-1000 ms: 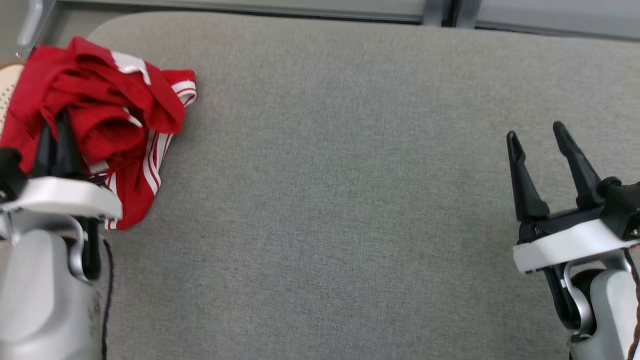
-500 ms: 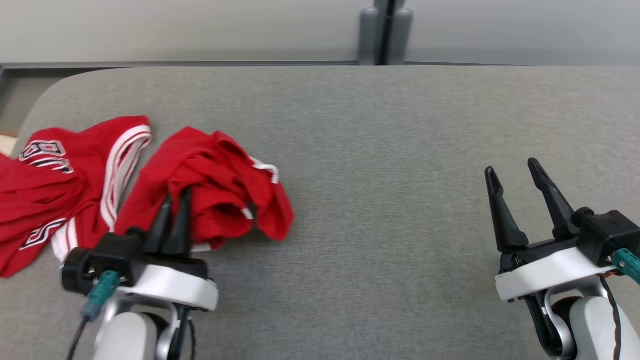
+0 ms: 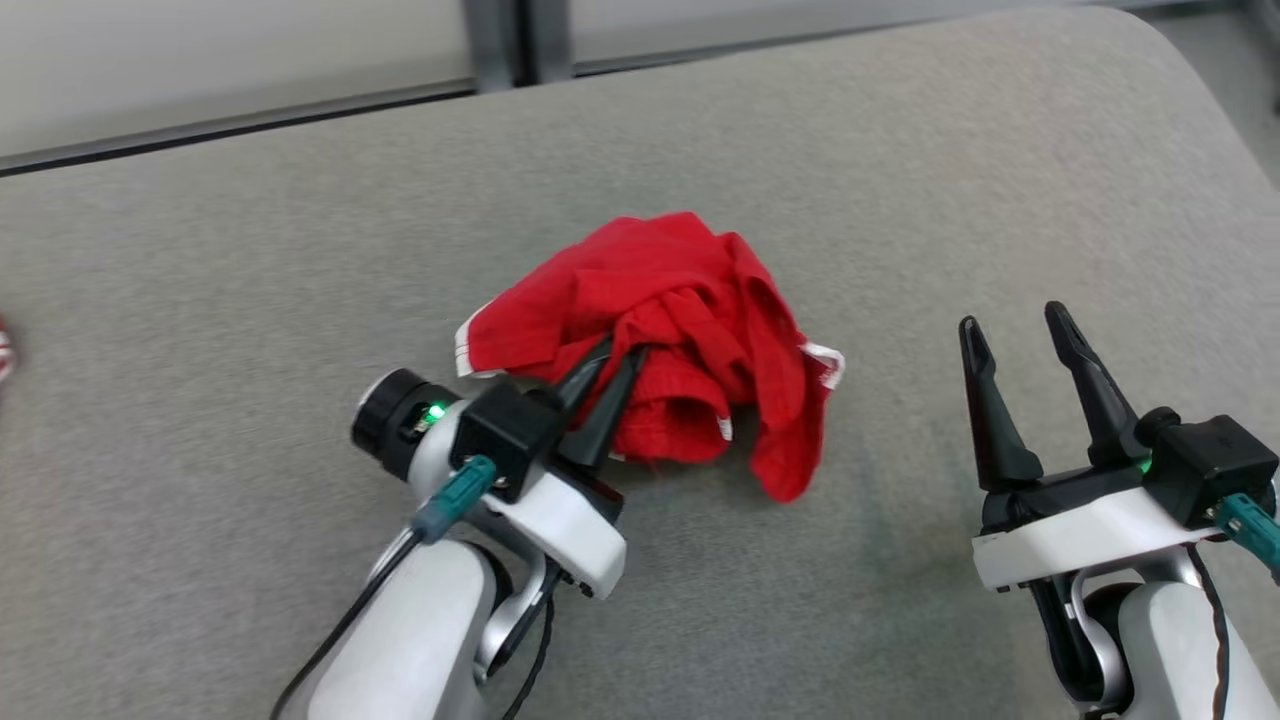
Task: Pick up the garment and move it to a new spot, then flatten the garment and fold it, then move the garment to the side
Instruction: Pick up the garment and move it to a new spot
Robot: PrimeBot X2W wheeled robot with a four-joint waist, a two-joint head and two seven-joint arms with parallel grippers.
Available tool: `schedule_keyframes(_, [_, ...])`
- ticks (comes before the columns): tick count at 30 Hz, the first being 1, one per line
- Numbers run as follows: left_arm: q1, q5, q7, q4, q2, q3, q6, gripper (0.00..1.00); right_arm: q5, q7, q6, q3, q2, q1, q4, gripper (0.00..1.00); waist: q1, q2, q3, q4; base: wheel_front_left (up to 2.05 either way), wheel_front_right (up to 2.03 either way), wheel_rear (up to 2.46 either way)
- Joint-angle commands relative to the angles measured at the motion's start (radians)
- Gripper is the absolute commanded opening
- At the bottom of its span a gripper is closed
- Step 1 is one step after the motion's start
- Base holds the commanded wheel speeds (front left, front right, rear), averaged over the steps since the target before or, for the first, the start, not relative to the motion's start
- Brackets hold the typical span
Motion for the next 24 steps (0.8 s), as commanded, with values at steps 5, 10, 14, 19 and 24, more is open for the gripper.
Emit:
schedule_keyframes(5, [-0.063, -0.016, 0.009, 0.139, 0.005, -0.069, -0.009, 0.00, 0.018, -0.032, 0.000, -0.005, 0.021, -0.016, 0.028, 1.00, 0.0000, 0.0000, 0.080, -0.104, 0.00, 0.00, 0.00])
schedule_keyframes(10, [-0.065, -0.032, -0.033, 0.200, 0.005, -0.104, -0.010, 1.00, 0.025, -0.049, 0.000, -0.010, 0.030, -0.016, 0.055, 1.00, 0.0000, 0.0000, 0.070, -0.088, 0.00, 0.00, 0.00])
schedule_keyframes(14, [-0.033, -0.054, -0.084, 0.196, 0.014, -0.091, -0.004, 1.00, 0.017, -0.048, 0.000, -0.013, 0.022, -0.012, 0.061, 1.00, 0.0000, 0.0000, 0.039, -0.043, 0.00, 0.00, 0.00])
schedule_keyframes(19, [0.022, -0.092, -0.130, 0.150, 0.031, -0.031, 0.040, 1.00, 0.009, -0.028, 0.000, -0.016, 0.005, 0.006, 0.057, 1.00, 0.0000, 0.0000, -0.013, 0.024, 0.00, 0.00, 0.00])
schedule_keyframes(24, [0.087, -0.144, -0.153, 0.097, 0.054, 0.064, 0.103, 1.00, 0.008, -0.009, 0.000, -0.022, -0.009, 0.028, 0.041, 1.00, 0.0000, 0.0000, -0.056, 0.087, 0.00, 0.00, 0.00])
